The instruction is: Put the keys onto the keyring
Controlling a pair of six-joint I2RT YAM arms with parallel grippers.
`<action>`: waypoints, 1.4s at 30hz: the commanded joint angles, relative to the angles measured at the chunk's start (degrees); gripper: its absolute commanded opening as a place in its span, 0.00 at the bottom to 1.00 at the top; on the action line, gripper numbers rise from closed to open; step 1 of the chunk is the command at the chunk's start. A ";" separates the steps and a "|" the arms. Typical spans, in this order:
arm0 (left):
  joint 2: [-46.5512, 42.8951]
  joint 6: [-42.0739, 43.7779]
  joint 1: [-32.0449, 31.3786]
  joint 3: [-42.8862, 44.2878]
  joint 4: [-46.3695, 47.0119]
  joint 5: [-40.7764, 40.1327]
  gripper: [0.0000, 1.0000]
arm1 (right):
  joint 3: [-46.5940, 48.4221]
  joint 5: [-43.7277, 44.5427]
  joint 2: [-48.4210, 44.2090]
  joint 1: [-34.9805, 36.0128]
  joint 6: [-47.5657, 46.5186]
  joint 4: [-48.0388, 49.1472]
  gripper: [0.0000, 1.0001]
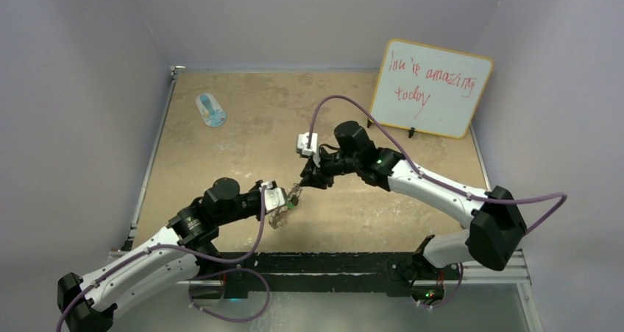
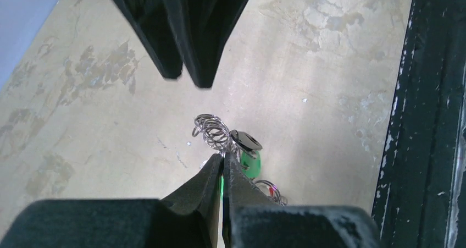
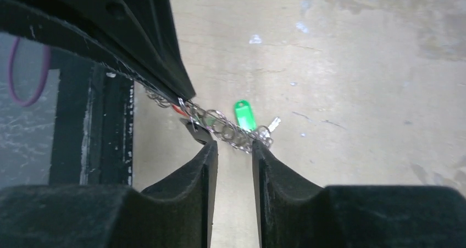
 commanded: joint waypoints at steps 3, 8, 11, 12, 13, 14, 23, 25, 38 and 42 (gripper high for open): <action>-4.43 -6.50 0.00 -5.05 17.74 0.44 0.00 | -8.54 -5.26 -7.65 -1.88 2.67 14.58 0.36; -5.80 -6.36 -0.02 -7.97 22.86 2.94 0.00 | -13.07 -11.68 -8.63 -1.89 2.62 21.91 0.38; -5.89 -6.27 0.02 -9.10 24.70 4.03 0.00 | -13.83 -13.94 -7.01 -1.89 3.46 24.76 0.38; -5.77 -6.21 0.02 -9.20 24.85 4.24 0.00 | -13.84 -14.32 -6.42 -1.89 3.72 25.43 0.39; -5.60 -6.19 -0.07 -9.23 24.90 4.48 0.00 | -13.78 -14.62 -5.90 -1.89 3.80 25.72 0.39; -5.49 -6.15 -0.02 -9.23 24.95 4.68 0.00 | -13.68 -14.83 -5.40 -1.89 3.93 26.17 0.39; -6.12 -5.75 0.02 -9.27 25.45 5.56 0.00 | -12.93 -17.01 -1.96 -1.89 5.40 28.80 0.26; -6.16 -5.77 -0.05 -9.23 25.43 5.59 0.00 | -12.74 -17.30 -1.43 -1.89 5.41 28.54 0.12; -3.00 -2.46 0.01 -0.93 9.88 2.33 0.29 | -6.84 -7.51 -2.98 -1.89 -0.21 13.38 0.00; 0.32 1.56 0.00 3.72 0.47 0.81 0.32 | -0.79 -5.61 -0.86 -1.73 -2.50 2.02 0.00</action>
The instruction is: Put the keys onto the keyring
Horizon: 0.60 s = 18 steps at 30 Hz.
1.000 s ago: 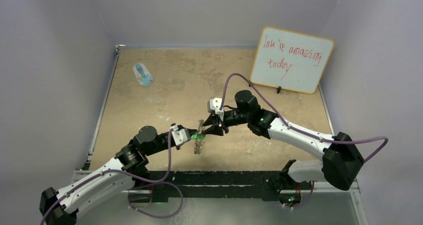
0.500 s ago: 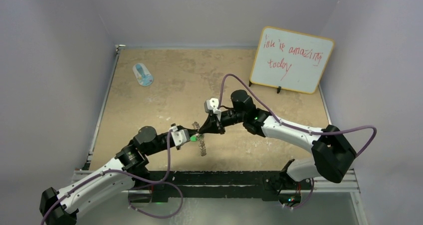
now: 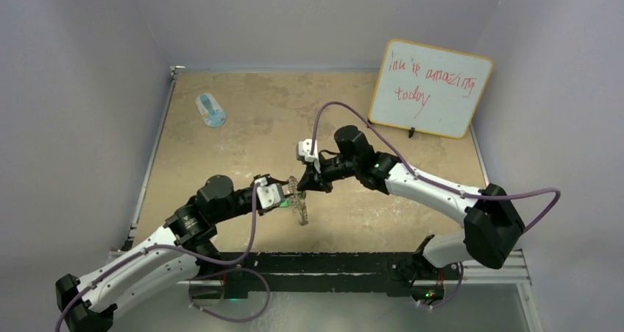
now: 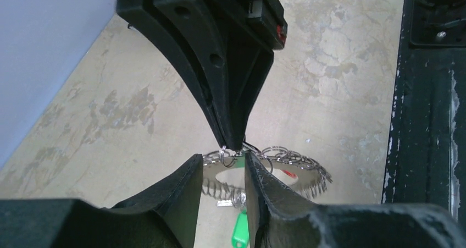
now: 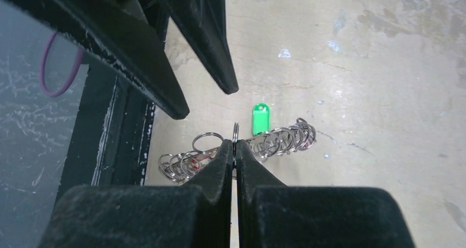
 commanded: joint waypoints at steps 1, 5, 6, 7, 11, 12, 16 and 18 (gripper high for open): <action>2.91 4.89 -0.09 5.96 -10.56 -1.86 0.32 | 9.71 3.44 1.08 0.19 -3.87 -12.94 0.00; 4.51 7.88 -0.07 7.45 -14.03 -1.73 0.36 | 14.88 4.48 3.41 1.16 -5.03 -21.64 0.00; 4.83 8.41 -0.09 7.60 -14.67 -1.71 0.36 | 16.11 4.59 3.95 1.35 -5.20 -22.93 0.00; 5.01 8.95 -0.05 7.75 -15.02 -1.64 0.36 | 17.02 4.51 4.48 1.70 -5.04 -23.99 0.00; 5.71 10.97 -0.10 8.11 -16.31 -0.95 0.38 | 20.67 4.05 6.99 3.55 -5.24 -27.78 0.00; 5.74 11.26 -0.12 8.20 -16.60 -0.85 0.39 | 21.40 4.30 7.61 4.15 -5.41 -28.79 0.00; 5.80 12.04 -0.08 8.19 -16.45 -0.30 0.39 | 24.07 5.34 10.41 6.59 -6.15 -31.59 0.00; 6.07 12.10 -0.15 8.02 -16.20 0.36 0.39 | 24.94 5.47 11.46 7.32 -6.24 -31.96 0.00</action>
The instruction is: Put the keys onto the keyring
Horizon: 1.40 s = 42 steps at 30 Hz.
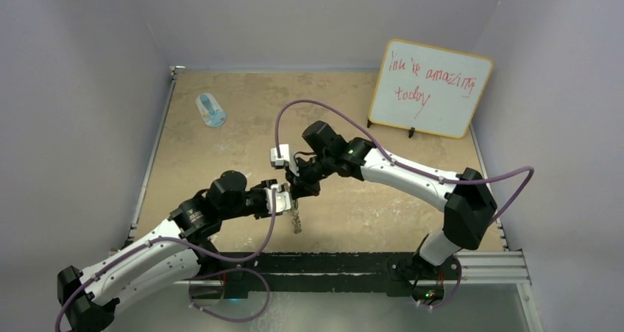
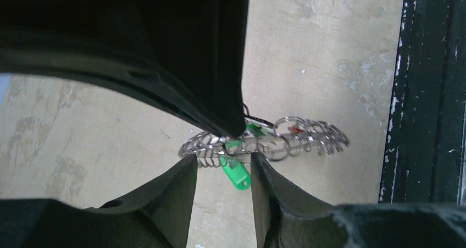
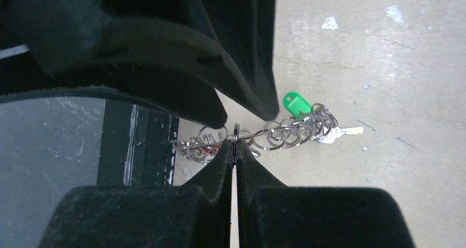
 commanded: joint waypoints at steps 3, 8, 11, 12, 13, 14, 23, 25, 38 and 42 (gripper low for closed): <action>1.00 1.72 -0.08 2.42 0.35 2.28 0.39 | 4.57 0.22 1.40 2.27 -1.20 -3.32 0.00; 2.73 2.06 -0.17 2.51 -0.22 3.58 0.36 | 4.89 0.14 0.97 2.44 -1.12 -2.27 0.00; 4.30 2.59 -0.09 2.93 -1.47 3.78 0.28 | 4.82 0.08 0.65 2.38 -0.99 -1.86 0.00; 4.86 2.80 -0.13 3.02 -1.53 3.82 0.25 | 4.88 -0.05 0.64 2.54 -0.95 -1.83 0.00; 5.29 2.80 -0.17 3.21 -1.57 4.02 0.22 | 4.88 -0.07 0.72 2.52 -0.86 -1.80 0.00; 5.45 2.80 -0.15 3.27 -1.33 4.09 0.19 | 4.90 0.01 0.77 2.48 -0.80 -1.76 0.00; 3.07 1.45 -0.09 2.48 2.68 4.94 0.20 | 4.37 0.62 0.99 2.55 -1.02 -1.67 0.00; 2.27 1.25 -0.13 2.15 3.50 4.84 0.21 | 4.26 0.69 0.99 2.51 -1.10 -1.62 0.00; 4.07 -0.18 -0.13 2.41 3.21 4.46 0.00 | 2.42 1.49 -0.75 2.30 0.46 0.87 0.03; 2.78 -3.21 -0.13 0.90 6.48 3.82 0.00 | -1.52 1.67 -4.31 0.57 2.84 6.91 0.26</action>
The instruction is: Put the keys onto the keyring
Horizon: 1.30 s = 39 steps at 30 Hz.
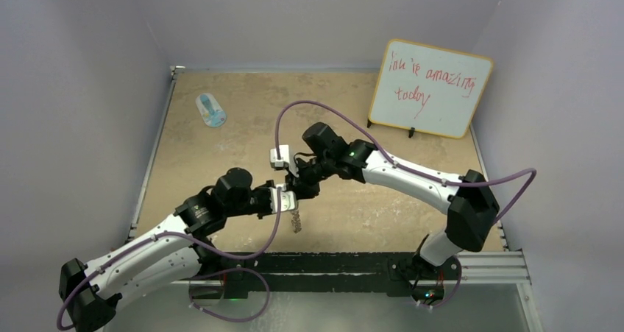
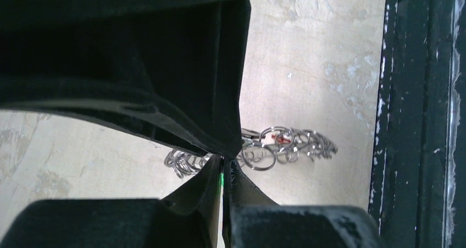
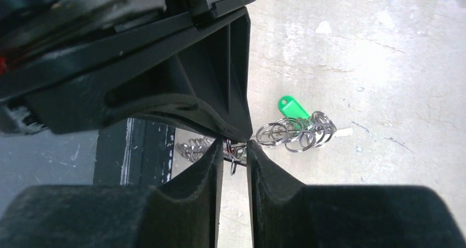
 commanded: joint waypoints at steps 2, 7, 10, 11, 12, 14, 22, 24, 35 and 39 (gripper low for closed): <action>-2.37 -5.61 -0.22 -1.63 9.26 0.83 0.00 | -5.30 -0.75 -7.12 -3.09 4.10 11.36 0.32; -6.49 -10.44 -0.21 -6.23 17.86 0.79 0.00 | -11.53 -4.29 -12.14 -7.03 5.92 18.90 0.36; -8.61 -12.34 -0.16 -8.84 23.80 0.92 0.00 | -14.62 -7.39 -14.31 -7.35 5.21 22.30 0.37; -9.12 -12.72 -0.13 -9.50 24.67 1.07 0.00 | -15.57 -7.95 -14.80 -7.35 5.23 23.54 0.39; -9.55 -12.92 -0.10 -10.06 25.47 1.25 0.00 | -16.42 -8.08 -15.08 -7.35 5.47 24.87 0.39; -10.48 -13.42 -0.12 -10.97 26.52 1.23 0.00 | -17.22 -8.85 -14.87 -7.35 5.37 25.87 0.39; -10.67 -13.80 -0.13 -12.08 27.49 1.72 0.00 | -16.70 -15.02 -10.49 -7.37 3.74 27.24 0.37; -10.61 -13.81 -0.13 -12.08 27.55 1.88 0.00 | -16.70 -15.29 -9.86 -7.38 3.91 27.57 0.33; -10.91 -13.08 -0.11 -10.95 25.64 0.84 0.00 | -15.07 -13.32 -8.26 -7.38 2.80 23.68 0.00; -9.55 -10.47 -0.14 -7.68 19.62 -1.23 0.10 | -12.51 -7.71 -8.32 -7.29 1.13 18.63 0.00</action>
